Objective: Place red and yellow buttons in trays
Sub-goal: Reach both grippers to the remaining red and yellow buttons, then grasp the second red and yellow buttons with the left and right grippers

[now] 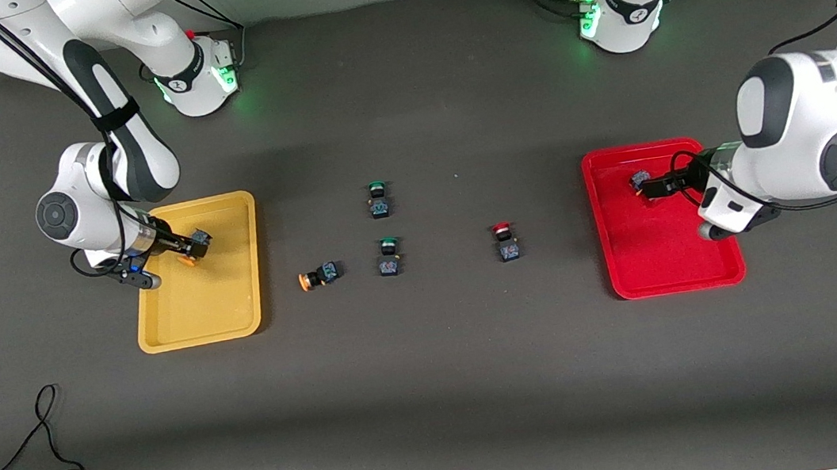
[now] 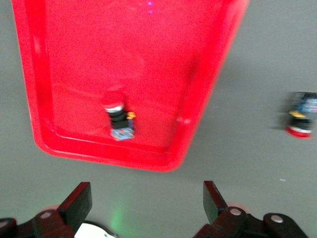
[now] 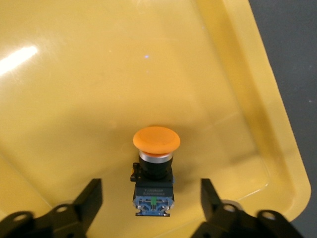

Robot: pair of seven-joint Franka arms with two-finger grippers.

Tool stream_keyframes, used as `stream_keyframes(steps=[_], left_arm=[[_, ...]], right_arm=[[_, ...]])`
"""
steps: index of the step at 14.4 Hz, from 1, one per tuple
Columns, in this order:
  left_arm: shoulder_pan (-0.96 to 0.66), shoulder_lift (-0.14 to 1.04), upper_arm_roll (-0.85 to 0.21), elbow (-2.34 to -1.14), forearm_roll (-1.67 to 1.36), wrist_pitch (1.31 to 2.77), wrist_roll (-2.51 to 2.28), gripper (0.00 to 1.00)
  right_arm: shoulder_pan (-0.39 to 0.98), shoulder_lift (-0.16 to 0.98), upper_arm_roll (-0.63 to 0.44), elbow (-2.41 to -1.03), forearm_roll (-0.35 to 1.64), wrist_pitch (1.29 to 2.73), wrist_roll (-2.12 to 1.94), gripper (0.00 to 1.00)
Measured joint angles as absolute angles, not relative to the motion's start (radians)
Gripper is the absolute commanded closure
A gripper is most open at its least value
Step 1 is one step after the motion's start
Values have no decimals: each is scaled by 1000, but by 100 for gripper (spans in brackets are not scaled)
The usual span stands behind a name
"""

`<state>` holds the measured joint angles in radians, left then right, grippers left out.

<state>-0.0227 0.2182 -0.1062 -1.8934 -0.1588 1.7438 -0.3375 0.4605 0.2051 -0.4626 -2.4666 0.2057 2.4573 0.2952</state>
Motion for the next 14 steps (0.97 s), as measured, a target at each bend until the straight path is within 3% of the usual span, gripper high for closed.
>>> stream_keyframes(steps=[4, 9, 12, 14], left_arm=[[-227, 291, -116, -1783, -163, 1774, -628, 0], [-444, 587, -117, -1610, -147, 1997, -769, 1], [-485, 704, -116, -1577, -71, 2108, -767, 2], [-489, 730, -116, -1573, -45, 2134, -748, 2]], right_arm=[[461, 182, -455, -2366, 215, 2398, 310, 0], [465, 204, -290, -2022, 230, 2138, 726, 0], [471, 341, -159, -1870, 291, 2142, 1041, 0], [481, 478, -118, -1820, 301, 2232, 1170, 0]])
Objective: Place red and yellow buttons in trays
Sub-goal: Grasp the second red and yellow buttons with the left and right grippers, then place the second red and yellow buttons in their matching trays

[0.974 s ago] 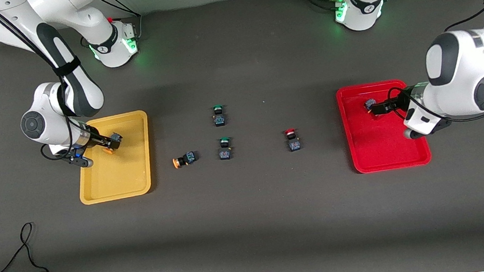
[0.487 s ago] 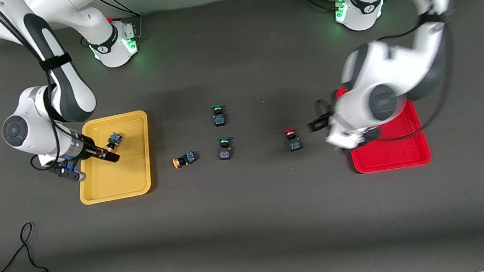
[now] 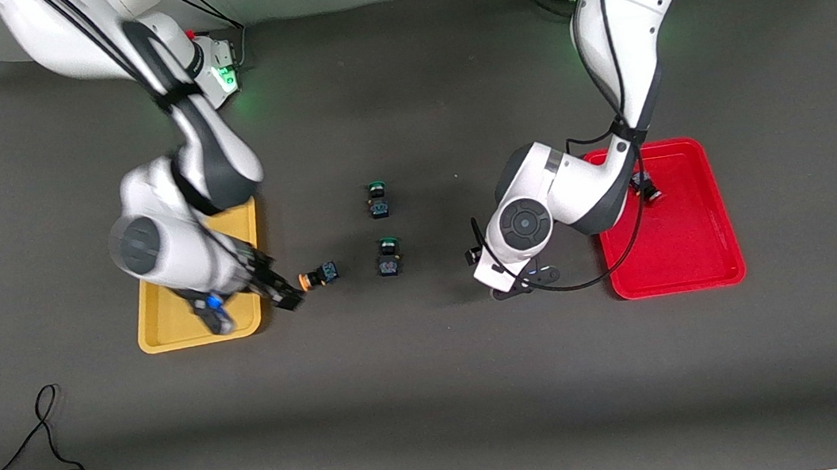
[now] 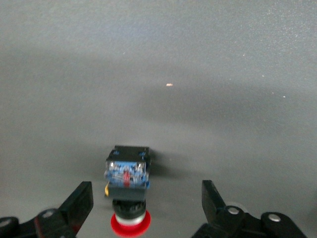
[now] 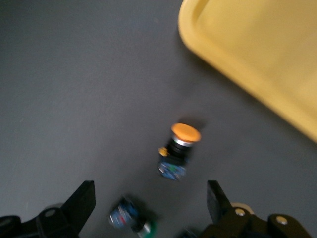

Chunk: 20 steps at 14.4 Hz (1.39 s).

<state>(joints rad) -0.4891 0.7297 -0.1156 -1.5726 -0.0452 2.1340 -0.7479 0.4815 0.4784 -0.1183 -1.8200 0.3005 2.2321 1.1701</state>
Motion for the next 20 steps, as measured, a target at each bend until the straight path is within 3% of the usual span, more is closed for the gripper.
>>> stream_keyframes(steps=[4, 6, 7, 8, 10, 11, 13, 16, 20], left_arm=[[-489, 736, -112, -1581, -39, 2163, -720, 6], [-489, 736, -112, -1605, -39, 2191, -717, 17], [-490, 736, -112, -1621, -39, 2205, -716, 32], [-490, 736, -112, -1635, -39, 2214, -714, 56], [-489, 736, -111, -1645, -38, 2217, -700, 98], [-488, 733, -110, -1643, -38, 2217, -695, 100], [-484, 719, -102, -1638, -38, 2199, -690, 100], [-412, 636, -97, -1604, -42, 2028, -677, 100], [-237, 481, -93, -1572, -52, 1739, -493, 100]], right_arm=[[536, 667, -101, -1797, 308, 2359, 1305, 0], [554, 685, -101, -1793, 308, 2361, 1326, 10], [554, 684, -101, -1793, 308, 2360, 1327, 16], [553, 683, -103, -1793, 308, 2359, 1327, 23], [552, 679, -107, -1791, 308, 2359, 1327, 50], [552, 676, -107, -1792, 308, 2358, 1327, 69], [549, 672, -110, -1792, 308, 2357, 1324, 83], [506, 624, -122, -1787, 308, 2247, 1238, 84], [381, 466, -192, -1800, 265, 2026, 951, 84]])
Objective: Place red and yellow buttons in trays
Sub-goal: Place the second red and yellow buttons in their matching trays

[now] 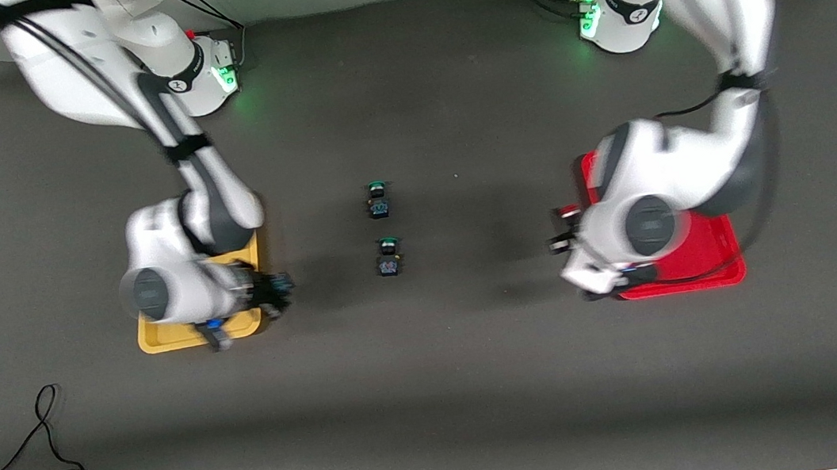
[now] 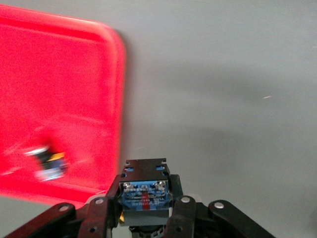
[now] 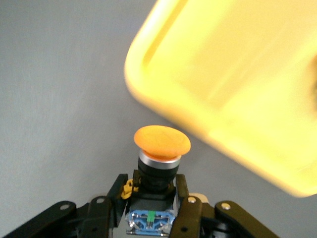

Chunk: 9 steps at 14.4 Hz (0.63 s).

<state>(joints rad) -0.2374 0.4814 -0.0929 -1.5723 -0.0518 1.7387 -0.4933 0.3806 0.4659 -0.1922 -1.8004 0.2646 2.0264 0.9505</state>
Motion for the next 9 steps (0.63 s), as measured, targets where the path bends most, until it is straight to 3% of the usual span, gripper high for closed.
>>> stream_keyframes(steps=[1, 3, 4, 8, 9], left_arm=[[-188, 462, -89, -1585, -51, 1714, -425, 100], [-82, 459, -83, -1651, -50, 1748, -292, 100], [-31, 468, -82, -1700, -50, 1803, -233, 100], [24, 525, -92, -1854, -52, 2039, -165, 100], [20, 536, -99, -1861, -52, 2060, -166, 94]], right_arm=[[369, 433, -220, -1831, 237, 2022, 885, 83], [365, 398, -274, -1920, 217, 2067, 779, 56], [365, 396, -286, -1966, 217, 2111, 752, 3], [372, 394, -289, -2042, 214, 2184, 717, 0], [371, 387, -294, -2040, 214, 2182, 712, 0]])
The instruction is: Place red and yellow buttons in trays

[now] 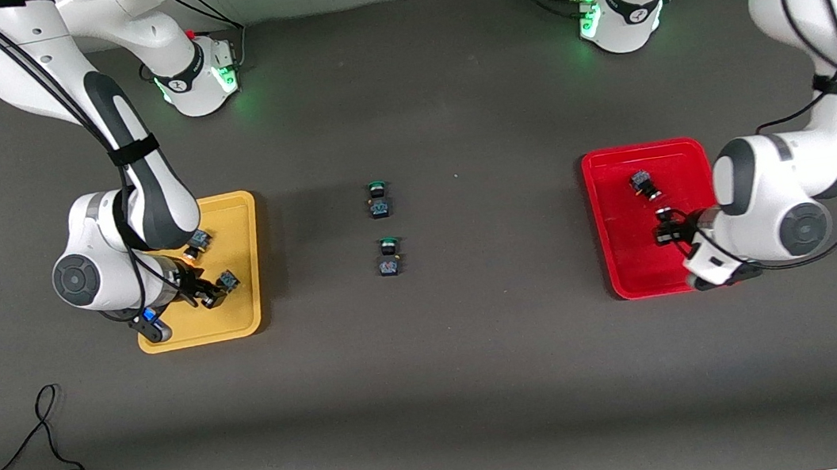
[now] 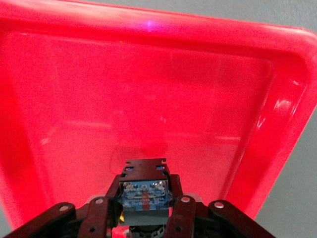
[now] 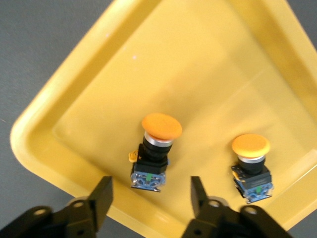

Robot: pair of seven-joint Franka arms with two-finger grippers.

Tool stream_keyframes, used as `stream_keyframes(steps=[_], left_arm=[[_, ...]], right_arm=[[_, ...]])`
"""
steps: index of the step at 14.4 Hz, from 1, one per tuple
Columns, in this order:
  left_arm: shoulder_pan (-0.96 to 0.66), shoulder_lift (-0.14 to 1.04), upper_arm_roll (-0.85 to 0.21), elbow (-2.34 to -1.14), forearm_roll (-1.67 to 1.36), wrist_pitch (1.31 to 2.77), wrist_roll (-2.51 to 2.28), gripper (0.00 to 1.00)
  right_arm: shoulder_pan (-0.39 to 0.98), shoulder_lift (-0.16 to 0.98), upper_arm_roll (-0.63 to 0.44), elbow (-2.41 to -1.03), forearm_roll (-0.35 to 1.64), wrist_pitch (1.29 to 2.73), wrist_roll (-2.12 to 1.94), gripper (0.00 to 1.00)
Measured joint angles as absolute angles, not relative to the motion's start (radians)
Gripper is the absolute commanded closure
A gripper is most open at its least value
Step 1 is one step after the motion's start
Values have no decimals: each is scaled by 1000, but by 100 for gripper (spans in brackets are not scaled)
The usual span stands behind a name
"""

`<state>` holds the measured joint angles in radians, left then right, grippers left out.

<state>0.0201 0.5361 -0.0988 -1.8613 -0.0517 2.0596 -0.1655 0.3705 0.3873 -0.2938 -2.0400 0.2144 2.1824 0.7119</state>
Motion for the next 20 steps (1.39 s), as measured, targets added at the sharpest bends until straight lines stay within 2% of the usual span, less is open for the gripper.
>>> stream_keyframes(steps=[1, 2, 5, 8, 12, 16, 18, 20], left_arm=[[17, 541, -103, -1862, -52, 2072, -166, 61], [15, 542, -105, -1862, -52, 2075, -166, 2], [16, 538, -104, -1859, -52, 2072, -166, 0], [16, 479, -105, -1840, -52, 2009, -168, 0], [16, 287, -104, -1819, -52, 1871, -175, 0], [14, 71, -113, -1822, 5, 1765, -181, 0], [10, 11, -124, -1810, 17, 1744, -182, 0], [6, -1, -127, -1756, 23, 1716, -182, 0]], right_arm=[[369, 372, -298, -2039, 214, 2175, 707, 0], [367, 349, -303, -2036, 214, 2155, 699, 0], [341, 229, -309, -2023, 214, 2080, 601, 0], [285, 92, -310, -2021, 202, 2050, 435, 0], [236, -49, -304, -2014, 104, 1996, 187, 0], [194, -162, -194, -1973, 16, 1862, 169, 0], [191, -188, -182, -1937, 12, 1816, 152, 0], [181, -191, -183, -1912, 12, 1801, 116, 0]])
